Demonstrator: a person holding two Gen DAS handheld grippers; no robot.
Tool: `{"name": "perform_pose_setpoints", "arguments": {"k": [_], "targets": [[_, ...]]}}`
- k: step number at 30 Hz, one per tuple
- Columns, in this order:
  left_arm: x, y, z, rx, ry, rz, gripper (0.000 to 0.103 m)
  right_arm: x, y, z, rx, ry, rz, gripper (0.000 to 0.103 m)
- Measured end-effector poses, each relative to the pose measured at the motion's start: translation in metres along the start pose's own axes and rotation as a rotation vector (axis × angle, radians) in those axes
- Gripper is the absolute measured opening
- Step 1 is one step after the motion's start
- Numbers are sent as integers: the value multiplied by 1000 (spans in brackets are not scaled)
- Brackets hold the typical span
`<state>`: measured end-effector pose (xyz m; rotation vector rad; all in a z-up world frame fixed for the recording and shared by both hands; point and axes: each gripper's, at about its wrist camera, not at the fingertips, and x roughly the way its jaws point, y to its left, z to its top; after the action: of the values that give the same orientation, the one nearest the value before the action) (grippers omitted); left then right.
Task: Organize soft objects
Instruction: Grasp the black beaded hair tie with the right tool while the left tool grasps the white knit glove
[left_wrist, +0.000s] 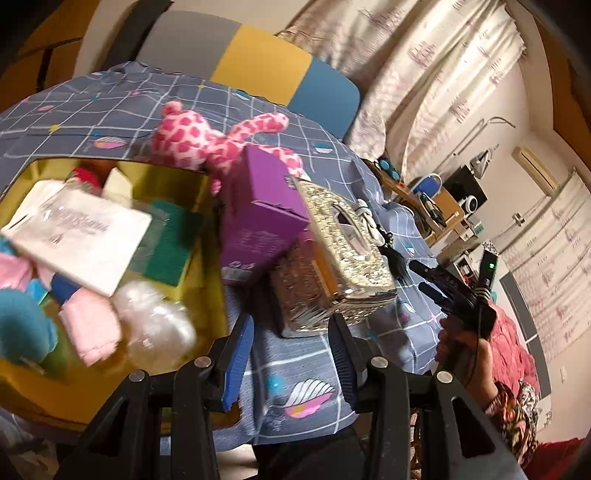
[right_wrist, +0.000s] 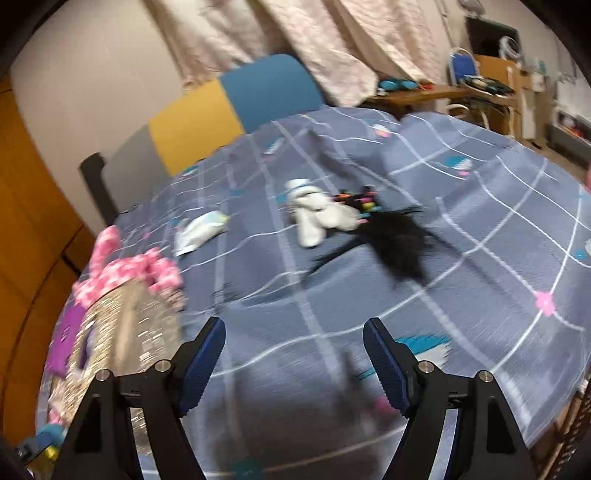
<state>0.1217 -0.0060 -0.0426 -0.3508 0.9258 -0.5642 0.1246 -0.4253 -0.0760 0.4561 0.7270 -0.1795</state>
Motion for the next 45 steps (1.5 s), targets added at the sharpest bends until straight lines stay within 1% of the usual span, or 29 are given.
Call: {"name": "perform_pose_setpoints", "arguments": {"k": [2, 4, 6, 9, 12, 15, 17, 18, 21, 22, 23, 24, 25, 26, 28, 30, 32, 34, 35, 36, 37, 39, 41, 43, 45], "targets": [[5, -6, 5, 6, 5, -9, 42, 6, -14, 8, 10, -2, -23, 78], [10, -13, 10, 14, 13, -18, 42, 14, -25, 20, 2, -6, -65, 78], [14, -19, 14, 20, 14, -25, 42, 25, -33, 37, -14, -11, -97, 78], [22, -29, 19, 39, 28, -29, 42, 46, -39, 63, -51, -28, -159, 79], [30, -37, 22, 52, 47, -29, 42, 67, -44, 87, -54, -30, -188, 79], [36, -43, 25, 61, 60, -31, 42, 99, -53, 110, -39, 4, -222, 79], [39, -48, 27, 68, 67, -29, 42, 114, -56, 116, -42, 22, -231, 79], [41, -50, 29, 71, 69, -32, 42, 126, -56, 119, -56, 46, -229, 78], [46, -57, 35, 80, 72, -37, 42, 152, -52, 118, -109, 132, -216, 71], [47, -60, 37, 84, 75, -42, 42, 159, -50, 115, -127, 156, -209, 65], [49, -64, 39, 89, 79, -47, 42, 164, -49, 113, -138, 176, -196, 63], [51, -67, 40, 92, 84, -49, 42, 169, -49, 109, -150, 200, -177, 58], [53, -72, 42, 95, 91, -56, 42, 168, -48, 107, -161, 193, -183, 39], [54, -76, 44, 98, 95, -63, 42, 164, -47, 106, -176, 184, -189, 32], [56, -87, 50, 115, 95, -77, 42, 157, -50, 105, -167, 190, -151, 31], [57, -98, 55, 136, 89, -91, 42, 142, -52, 102, -170, 165, -130, 28], [61, -114, 61, 158, 87, -108, 42, 125, -51, 96, -201, 140, -168, 27], [66, -127, 65, 164, 93, -119, 42, 106, -59, 90, -162, 118, -185, 27], [72, -135, 68, 163, 102, -125, 42, 97, -65, 86, -123, 113, -173, 27], [79, -144, 71, 157, 118, -144, 42, 86, -74, 80, -69, 108, -143, 26], [84, -149, 72, 152, 130, -156, 43, 81, -78, 75, -42, 110, -124, 26], [98, -167, 75, 153, 153, -179, 43, 67, -87, 60, 3, 113, -76, 26], [118, -186, 78, 167, 172, -190, 44, 59, -87, 49, 2, 114, -48, 27], [140, -200, 82, 169, 197, -192, 45, 57, -81, 36, -68, 123, -94, 28], [165, -213, 83, 162, 220, -156, 46, 59, -79, 27, -122, 111, -144, 28]]}}
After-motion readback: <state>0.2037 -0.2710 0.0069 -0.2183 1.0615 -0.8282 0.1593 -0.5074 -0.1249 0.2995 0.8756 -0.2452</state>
